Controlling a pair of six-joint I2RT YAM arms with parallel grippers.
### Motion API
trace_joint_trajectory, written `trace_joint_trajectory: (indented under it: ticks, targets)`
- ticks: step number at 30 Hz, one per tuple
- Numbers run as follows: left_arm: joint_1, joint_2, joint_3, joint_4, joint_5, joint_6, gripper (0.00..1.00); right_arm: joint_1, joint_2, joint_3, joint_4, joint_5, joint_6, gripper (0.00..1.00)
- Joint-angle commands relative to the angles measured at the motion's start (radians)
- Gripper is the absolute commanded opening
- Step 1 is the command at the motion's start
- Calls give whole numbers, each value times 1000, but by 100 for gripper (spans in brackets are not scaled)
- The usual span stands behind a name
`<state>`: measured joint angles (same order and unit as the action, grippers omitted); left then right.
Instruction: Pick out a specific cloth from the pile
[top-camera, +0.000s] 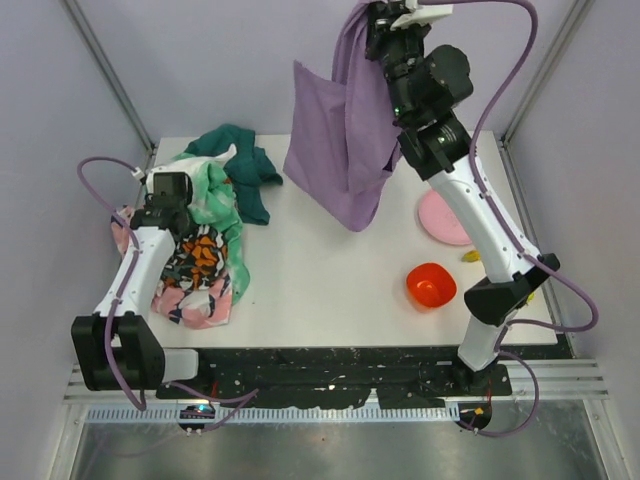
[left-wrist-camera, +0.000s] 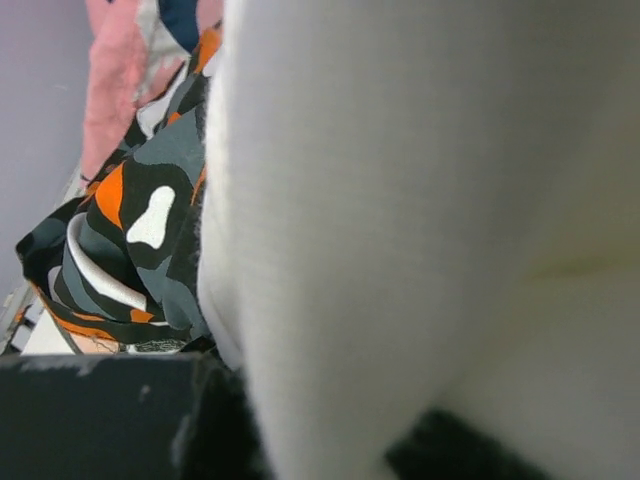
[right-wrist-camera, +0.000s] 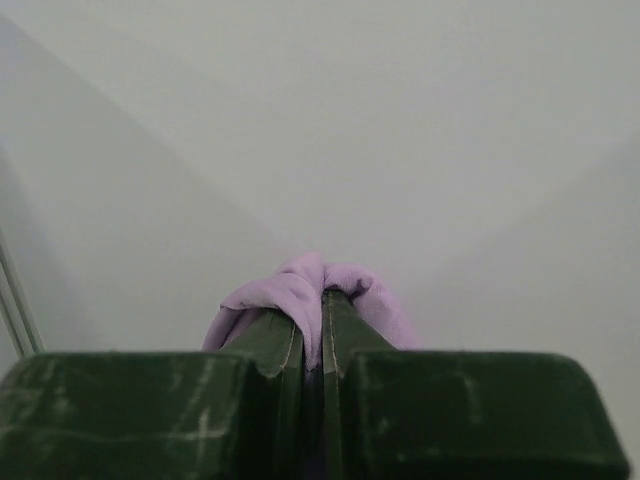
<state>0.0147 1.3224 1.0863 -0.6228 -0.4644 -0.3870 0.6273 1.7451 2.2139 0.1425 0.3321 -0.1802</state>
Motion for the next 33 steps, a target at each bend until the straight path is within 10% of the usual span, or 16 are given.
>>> trace_joint_trajectory:
  ticks: [1, 2, 3, 4, 13, 23, 31, 33]
  targets:
    - [10, -63, -23, 21, 188, 26, 20, -37, 92, 78, -38, -77, 33, 5]
    - [11, -83, -25, 32, 240, 27, 36, -47, 105, 84, -41, -90, 51, 5]
    - [11, -103, -22, 40, 289, 28, 84, -63, 122, 84, -40, -87, 64, 5]
    - [8, -123, -19, 40, 338, 31, 99, -70, 131, 79, -41, -94, 89, 5]
    - [5, -351, -9, 40, 500, -9, 100, -136, 205, -57, -26, -65, 140, 5]
    - [1, -520, -31, 40, 564, -61, 100, -107, 22, -825, 198, -160, 340, 5]
    - [1, -578, -52, 22, 566, -84, 100, -72, 228, -855, -23, -301, 404, 5]
    - [1, -592, -48, 11, 557, -84, 100, -72, 193, -872, -20, -280, 395, 23]
